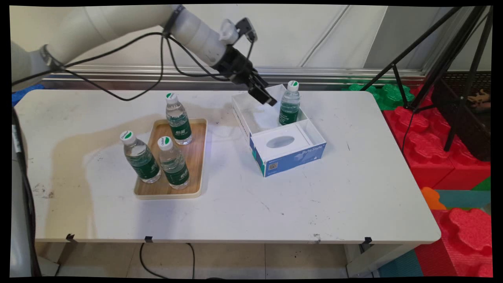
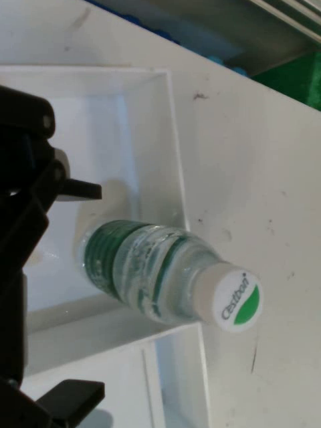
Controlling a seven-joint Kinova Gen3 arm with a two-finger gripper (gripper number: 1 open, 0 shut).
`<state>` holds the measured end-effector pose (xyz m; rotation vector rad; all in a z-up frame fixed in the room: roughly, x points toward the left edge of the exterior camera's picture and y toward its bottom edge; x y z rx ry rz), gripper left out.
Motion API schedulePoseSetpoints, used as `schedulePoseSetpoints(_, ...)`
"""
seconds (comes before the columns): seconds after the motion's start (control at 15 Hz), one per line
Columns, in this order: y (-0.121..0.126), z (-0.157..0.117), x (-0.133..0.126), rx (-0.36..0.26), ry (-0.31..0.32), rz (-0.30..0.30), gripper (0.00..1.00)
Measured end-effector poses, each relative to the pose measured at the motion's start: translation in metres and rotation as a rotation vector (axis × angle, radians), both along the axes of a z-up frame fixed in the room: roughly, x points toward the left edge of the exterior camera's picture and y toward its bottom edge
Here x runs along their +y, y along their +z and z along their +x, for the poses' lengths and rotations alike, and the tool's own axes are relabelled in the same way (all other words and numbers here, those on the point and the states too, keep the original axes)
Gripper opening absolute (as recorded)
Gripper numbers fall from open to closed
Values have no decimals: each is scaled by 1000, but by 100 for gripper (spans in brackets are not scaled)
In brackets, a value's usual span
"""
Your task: Pick up the green bottle from the white box
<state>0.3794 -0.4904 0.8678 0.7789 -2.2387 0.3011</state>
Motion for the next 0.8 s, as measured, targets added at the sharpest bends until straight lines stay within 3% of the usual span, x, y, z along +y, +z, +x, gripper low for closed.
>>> schedulePoseSetpoints(0.8, -41, -42, -39, -1, -9, 16, 100)
